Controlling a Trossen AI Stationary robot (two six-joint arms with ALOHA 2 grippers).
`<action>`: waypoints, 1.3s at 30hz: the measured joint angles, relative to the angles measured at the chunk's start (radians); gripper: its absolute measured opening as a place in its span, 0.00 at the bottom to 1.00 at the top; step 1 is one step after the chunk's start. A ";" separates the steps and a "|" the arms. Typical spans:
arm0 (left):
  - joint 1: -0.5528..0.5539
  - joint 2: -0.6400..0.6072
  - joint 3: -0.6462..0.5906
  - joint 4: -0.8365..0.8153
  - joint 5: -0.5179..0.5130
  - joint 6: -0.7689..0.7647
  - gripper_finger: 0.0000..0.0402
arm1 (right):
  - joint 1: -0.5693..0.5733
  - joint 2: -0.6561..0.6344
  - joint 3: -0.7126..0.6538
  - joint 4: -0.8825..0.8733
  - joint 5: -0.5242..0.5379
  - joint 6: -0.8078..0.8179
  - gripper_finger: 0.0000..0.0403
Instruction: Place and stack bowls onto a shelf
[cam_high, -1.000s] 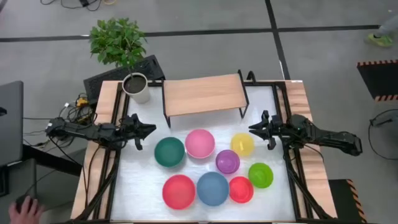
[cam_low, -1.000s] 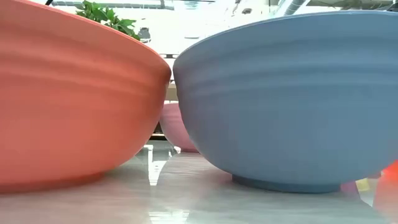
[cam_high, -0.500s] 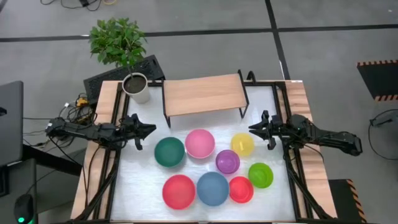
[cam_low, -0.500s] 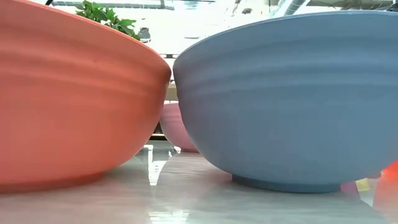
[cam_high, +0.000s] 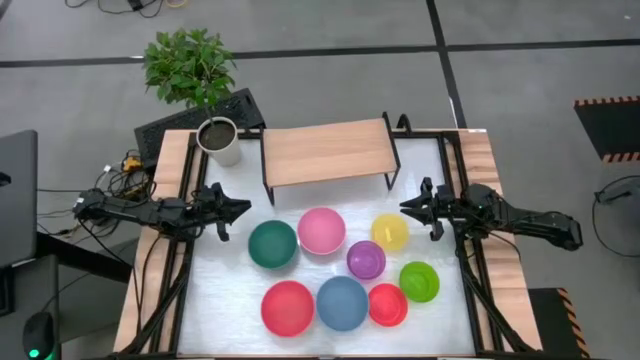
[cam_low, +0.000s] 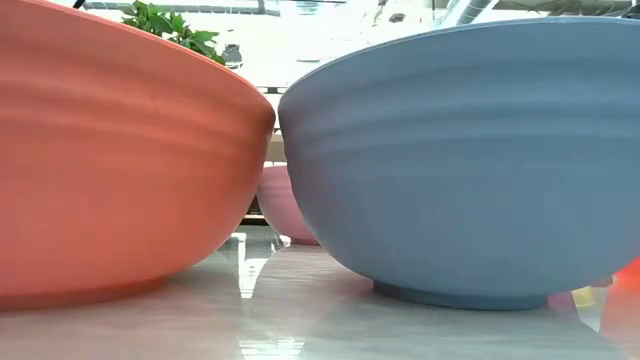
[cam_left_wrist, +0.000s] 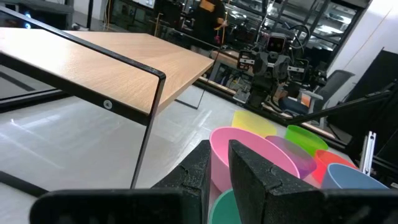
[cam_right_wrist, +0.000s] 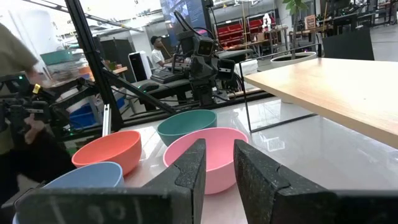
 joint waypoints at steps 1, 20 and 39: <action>0.000 0.000 0.000 0.000 0.000 0.000 0.11 | 0.000 0.000 0.000 0.000 0.000 0.000 0.27; 0.000 0.000 0.000 0.000 -0.006 -0.070 0.11 | 0.000 0.000 0.000 0.000 0.000 0.000 0.27; -0.001 0.000 0.000 0.159 -0.083 -0.421 0.11 | -0.007 -0.002 0.008 0.071 0.136 0.406 0.27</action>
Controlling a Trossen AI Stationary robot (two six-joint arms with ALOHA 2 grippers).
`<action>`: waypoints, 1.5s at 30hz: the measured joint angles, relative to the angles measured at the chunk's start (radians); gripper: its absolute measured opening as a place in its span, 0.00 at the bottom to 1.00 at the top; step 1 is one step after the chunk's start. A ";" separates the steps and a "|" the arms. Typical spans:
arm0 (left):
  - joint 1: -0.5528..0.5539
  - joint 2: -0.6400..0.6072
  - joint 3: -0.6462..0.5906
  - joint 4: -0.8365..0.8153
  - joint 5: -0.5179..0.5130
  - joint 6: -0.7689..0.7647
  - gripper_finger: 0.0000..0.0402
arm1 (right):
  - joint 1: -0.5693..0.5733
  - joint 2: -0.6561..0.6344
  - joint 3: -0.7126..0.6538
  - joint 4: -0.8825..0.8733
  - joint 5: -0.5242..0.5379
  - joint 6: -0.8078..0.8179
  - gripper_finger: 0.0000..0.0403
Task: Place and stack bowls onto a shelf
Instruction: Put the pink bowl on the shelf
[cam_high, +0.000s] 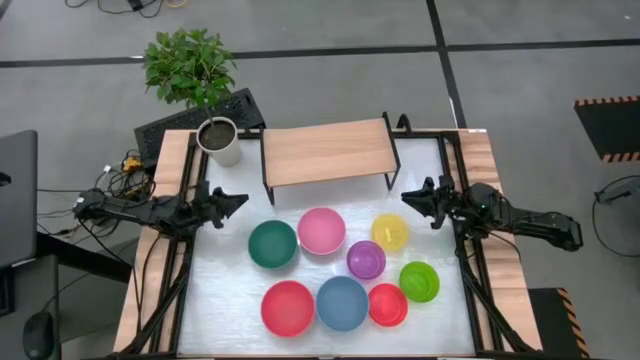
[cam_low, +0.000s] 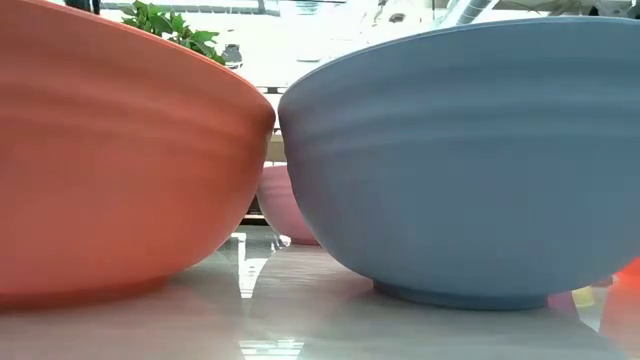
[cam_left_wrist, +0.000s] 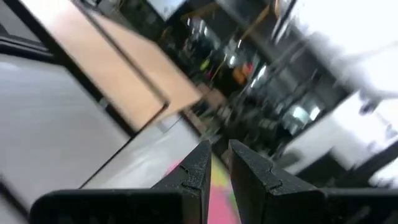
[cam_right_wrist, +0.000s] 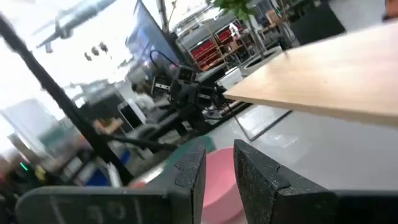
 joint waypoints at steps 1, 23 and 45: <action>0.000 0.000 0.000 0.030 -0.024 -0.023 0.11 | 0.000 0.000 0.001 0.001 0.000 0.043 0.27; 0.000 0.026 0.115 0.297 -0.084 -0.049 0.11 | 0.008 0.162 0.245 0.259 0.006 0.215 0.27; 0.001 0.073 0.129 0.201 -0.116 -0.105 0.11 | 0.204 1.260 0.974 -0.564 0.063 0.144 0.28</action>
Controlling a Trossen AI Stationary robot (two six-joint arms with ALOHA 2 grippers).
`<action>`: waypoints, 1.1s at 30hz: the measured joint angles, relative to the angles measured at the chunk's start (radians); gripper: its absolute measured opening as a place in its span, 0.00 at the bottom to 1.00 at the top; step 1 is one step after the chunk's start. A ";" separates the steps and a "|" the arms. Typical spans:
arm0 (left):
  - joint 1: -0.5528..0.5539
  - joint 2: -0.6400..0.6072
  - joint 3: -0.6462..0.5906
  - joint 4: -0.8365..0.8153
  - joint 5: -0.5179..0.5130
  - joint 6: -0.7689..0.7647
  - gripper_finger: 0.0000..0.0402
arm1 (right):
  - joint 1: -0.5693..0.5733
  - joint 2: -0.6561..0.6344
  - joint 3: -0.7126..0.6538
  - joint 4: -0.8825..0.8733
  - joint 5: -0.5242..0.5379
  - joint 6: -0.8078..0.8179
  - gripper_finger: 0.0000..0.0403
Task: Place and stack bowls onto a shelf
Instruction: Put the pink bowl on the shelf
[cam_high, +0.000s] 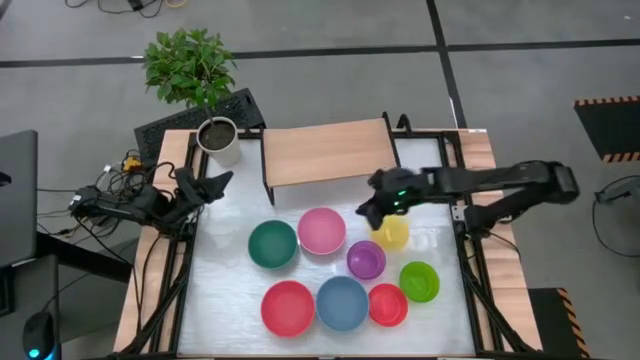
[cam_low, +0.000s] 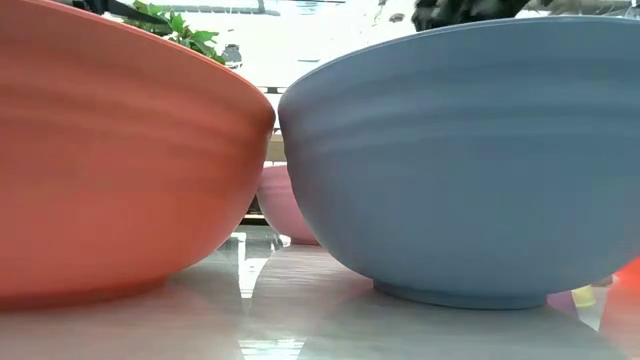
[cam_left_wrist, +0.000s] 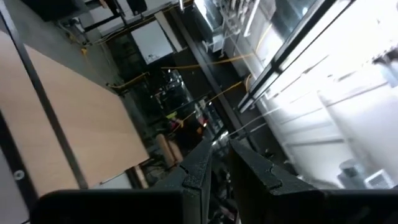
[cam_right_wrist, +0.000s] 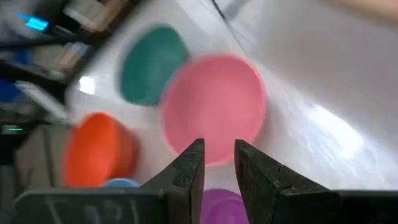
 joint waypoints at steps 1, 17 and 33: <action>0.000 0.000 0.000 -0.014 0.002 0.002 0.11 | 0.009 0.030 0.008 -0.004 0.020 0.021 0.27; -0.001 0.000 0.000 -0.156 0.026 -0.009 0.29 | 0.057 0.328 0.052 -0.035 -0.017 0.243 0.55; -0.001 0.000 0.001 -0.221 0.045 -0.067 0.35 | 0.065 0.365 0.084 0.042 0.110 0.292 0.53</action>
